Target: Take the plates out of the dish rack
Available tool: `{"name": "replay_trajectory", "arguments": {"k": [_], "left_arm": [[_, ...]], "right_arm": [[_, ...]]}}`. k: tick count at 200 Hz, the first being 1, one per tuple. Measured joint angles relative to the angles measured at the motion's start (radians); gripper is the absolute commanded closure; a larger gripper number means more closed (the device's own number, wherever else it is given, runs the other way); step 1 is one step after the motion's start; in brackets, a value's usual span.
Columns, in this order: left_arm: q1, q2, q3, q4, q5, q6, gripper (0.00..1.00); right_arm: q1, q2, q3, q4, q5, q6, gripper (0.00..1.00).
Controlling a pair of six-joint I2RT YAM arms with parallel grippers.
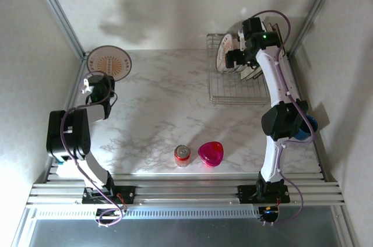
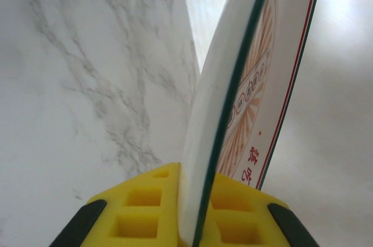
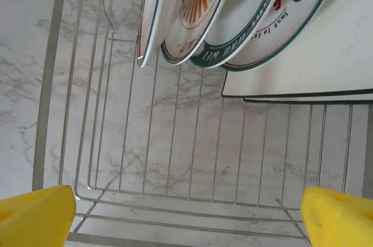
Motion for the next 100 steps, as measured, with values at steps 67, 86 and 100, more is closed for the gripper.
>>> {"name": "replay_trajectory", "arguments": {"k": [67,86,100], "left_arm": [[0.018,0.182,0.028,0.057,-0.029,-0.019,1.00],[0.022,0.232,0.040,0.082,-0.029,-0.042,1.00],[0.025,0.265,0.048,0.099,-0.028,-0.063,1.00]], "right_arm": [[0.007,-0.001,-0.020,-0.018,0.004,0.005,0.01],[0.023,-0.001,-0.019,-0.037,0.013,0.013,0.01],[0.036,-0.001,-0.019,-0.053,0.025,0.023,0.01]]}}
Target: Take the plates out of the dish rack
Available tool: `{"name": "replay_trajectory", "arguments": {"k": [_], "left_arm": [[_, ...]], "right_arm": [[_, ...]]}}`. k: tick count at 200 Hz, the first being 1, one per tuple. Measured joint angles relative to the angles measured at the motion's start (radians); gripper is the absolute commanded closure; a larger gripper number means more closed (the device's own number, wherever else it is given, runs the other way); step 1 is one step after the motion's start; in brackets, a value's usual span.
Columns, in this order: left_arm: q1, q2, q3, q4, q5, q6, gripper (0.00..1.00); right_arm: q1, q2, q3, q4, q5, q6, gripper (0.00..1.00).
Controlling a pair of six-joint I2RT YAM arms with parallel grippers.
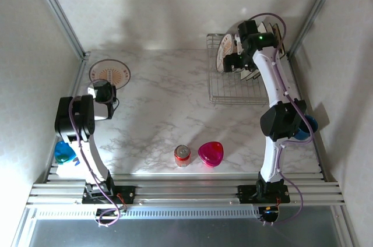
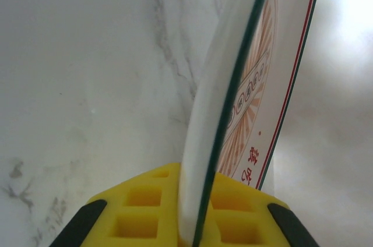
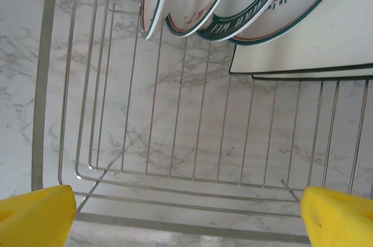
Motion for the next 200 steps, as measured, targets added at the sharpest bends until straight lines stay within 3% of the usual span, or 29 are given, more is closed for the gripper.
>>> {"name": "replay_trajectory", "arguments": {"k": [130,200], "left_arm": [[0.029,0.091,0.066,0.045,0.038,-0.097,1.00],[0.032,0.093,0.078,0.016,0.043,-0.121,0.87]], "right_arm": [[0.042,-0.002,-0.009,-0.080,0.065,0.047,0.01],[0.043,-0.014,-0.039,-0.067,0.064,0.049,0.01]]}}
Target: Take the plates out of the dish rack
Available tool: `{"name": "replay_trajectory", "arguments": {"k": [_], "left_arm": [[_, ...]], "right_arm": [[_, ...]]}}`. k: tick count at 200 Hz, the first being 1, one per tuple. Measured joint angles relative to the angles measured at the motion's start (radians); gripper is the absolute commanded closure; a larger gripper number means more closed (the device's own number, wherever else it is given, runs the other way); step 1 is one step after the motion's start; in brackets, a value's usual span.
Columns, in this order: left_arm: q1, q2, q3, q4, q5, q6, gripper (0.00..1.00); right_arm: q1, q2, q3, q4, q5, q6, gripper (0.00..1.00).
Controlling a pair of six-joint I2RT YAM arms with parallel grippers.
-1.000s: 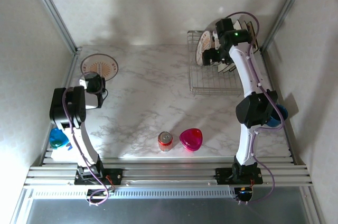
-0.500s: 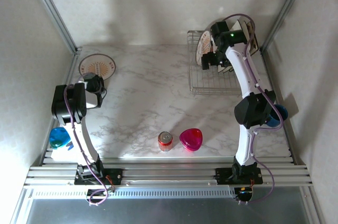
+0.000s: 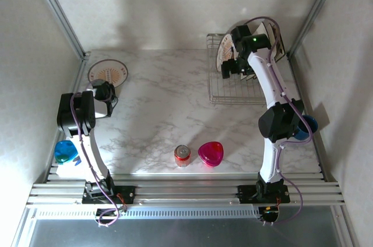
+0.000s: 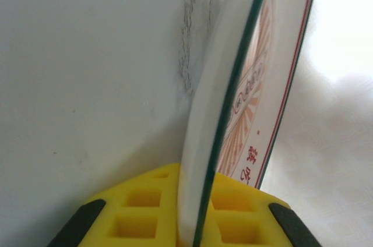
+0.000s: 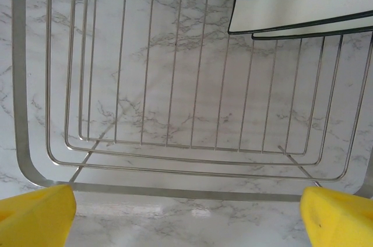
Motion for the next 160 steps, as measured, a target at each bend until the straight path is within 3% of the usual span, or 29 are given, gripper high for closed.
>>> {"name": "replay_trajectory", "arguments": {"k": [46,93,160], "left_arm": [[0.000,-0.016,0.001,-0.037,-0.015,0.001,0.83],[-0.001,-0.040,0.018,-0.063,-0.030,0.012,0.49],[-0.004,-0.098,0.049,-0.174,-0.063,0.070,0.11]], "right_arm": [[0.000,-0.017,-0.024,0.016,-0.004,0.000,0.01],[0.000,-0.029,-0.039,0.028,-0.008,0.000,0.01],[0.000,-0.084,-0.082,0.072,-0.014,0.000,0.01]]}}
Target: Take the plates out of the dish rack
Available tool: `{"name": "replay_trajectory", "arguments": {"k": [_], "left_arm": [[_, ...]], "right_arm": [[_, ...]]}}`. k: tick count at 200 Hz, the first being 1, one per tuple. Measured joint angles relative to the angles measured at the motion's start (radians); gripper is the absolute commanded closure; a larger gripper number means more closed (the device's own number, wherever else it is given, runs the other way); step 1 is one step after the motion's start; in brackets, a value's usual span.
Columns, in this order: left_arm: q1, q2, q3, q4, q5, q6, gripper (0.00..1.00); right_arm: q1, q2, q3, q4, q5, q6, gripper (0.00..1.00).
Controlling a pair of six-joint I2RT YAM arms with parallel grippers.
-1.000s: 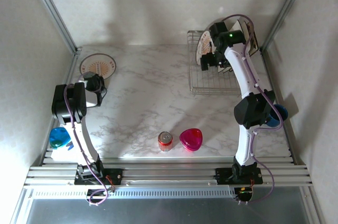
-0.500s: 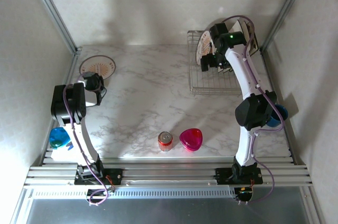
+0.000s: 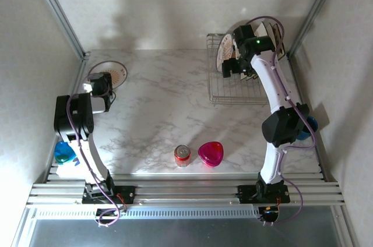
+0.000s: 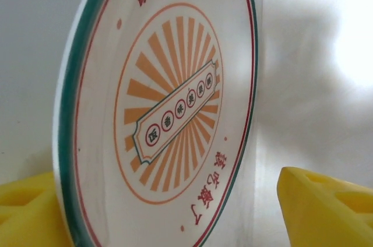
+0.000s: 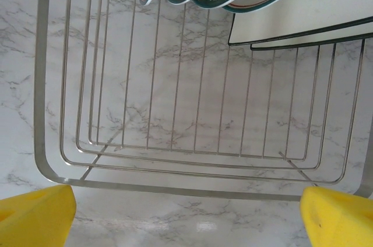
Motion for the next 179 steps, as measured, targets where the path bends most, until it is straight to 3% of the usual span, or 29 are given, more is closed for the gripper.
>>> {"name": "replay_trajectory", "arguments": {"k": [54,122,148,179], "left_arm": [[-0.012,-0.055,0.029,-0.189,-0.059,0.099,0.00],[-0.029,-0.166,-0.043,-0.346,-0.138,0.211,0.00],[-0.085,-0.266,-0.050,-0.426,-0.223,0.375,0.00],[-0.196,-0.414,0.048,-0.537,-0.258,0.684,0.00]], "right_arm": [[0.000,-0.051,-0.098,0.073,-0.034,0.000,0.01],[0.000,-0.053,-0.138,0.151,-0.068,0.000,0.01],[0.000,-0.039,-0.119,0.162,-0.063,-0.001,0.01],[0.000,0.019,-0.023,0.172,-0.039,-0.001,0.01]]}}
